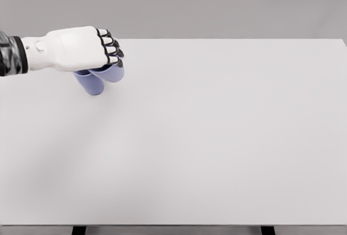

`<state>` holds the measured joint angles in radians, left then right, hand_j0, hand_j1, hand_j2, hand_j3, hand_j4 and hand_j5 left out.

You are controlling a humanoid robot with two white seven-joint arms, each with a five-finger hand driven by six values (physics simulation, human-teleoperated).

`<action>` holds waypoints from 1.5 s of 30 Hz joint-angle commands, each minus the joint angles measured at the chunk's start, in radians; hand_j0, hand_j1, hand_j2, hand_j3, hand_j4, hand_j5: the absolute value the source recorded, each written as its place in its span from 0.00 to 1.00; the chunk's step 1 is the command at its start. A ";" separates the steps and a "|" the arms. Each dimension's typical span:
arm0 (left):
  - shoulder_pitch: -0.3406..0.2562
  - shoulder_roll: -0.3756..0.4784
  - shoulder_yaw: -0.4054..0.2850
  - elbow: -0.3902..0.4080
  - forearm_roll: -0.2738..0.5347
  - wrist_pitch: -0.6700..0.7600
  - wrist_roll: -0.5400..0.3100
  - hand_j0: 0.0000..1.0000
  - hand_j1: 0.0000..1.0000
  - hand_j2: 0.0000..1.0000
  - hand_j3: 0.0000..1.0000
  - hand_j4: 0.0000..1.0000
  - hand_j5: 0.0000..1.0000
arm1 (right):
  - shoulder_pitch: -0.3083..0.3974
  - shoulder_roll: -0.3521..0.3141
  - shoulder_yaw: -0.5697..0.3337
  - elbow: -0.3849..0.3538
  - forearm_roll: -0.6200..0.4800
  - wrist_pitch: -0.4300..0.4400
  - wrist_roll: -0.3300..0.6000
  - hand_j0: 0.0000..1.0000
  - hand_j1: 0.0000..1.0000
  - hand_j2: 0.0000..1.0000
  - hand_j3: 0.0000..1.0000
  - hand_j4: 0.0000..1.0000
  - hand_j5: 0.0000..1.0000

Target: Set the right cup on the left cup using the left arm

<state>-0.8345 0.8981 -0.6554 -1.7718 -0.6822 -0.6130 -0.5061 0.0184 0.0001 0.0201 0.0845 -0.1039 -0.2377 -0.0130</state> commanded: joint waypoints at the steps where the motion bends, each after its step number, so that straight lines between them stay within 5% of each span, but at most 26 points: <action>1: 0.000 0.013 0.016 0.005 0.003 0.002 0.000 0.72 0.72 0.72 0.72 0.72 0.72 | 0.000 0.000 0.000 0.000 0.000 0.000 0.001 1.00 1.00 1.00 1.00 1.00 1.00; 45: 0.009 0.065 0.063 0.101 0.001 0.002 0.000 0.72 0.72 0.72 0.72 0.72 0.72 | 0.000 0.000 0.000 0.000 0.000 0.000 0.001 1.00 1.00 1.00 1.00 1.00 1.00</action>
<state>-0.8253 0.9604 -0.5932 -1.6704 -0.6822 -0.6130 -0.5067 0.0184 0.0001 0.0201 0.0845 -0.1039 -0.2377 -0.0132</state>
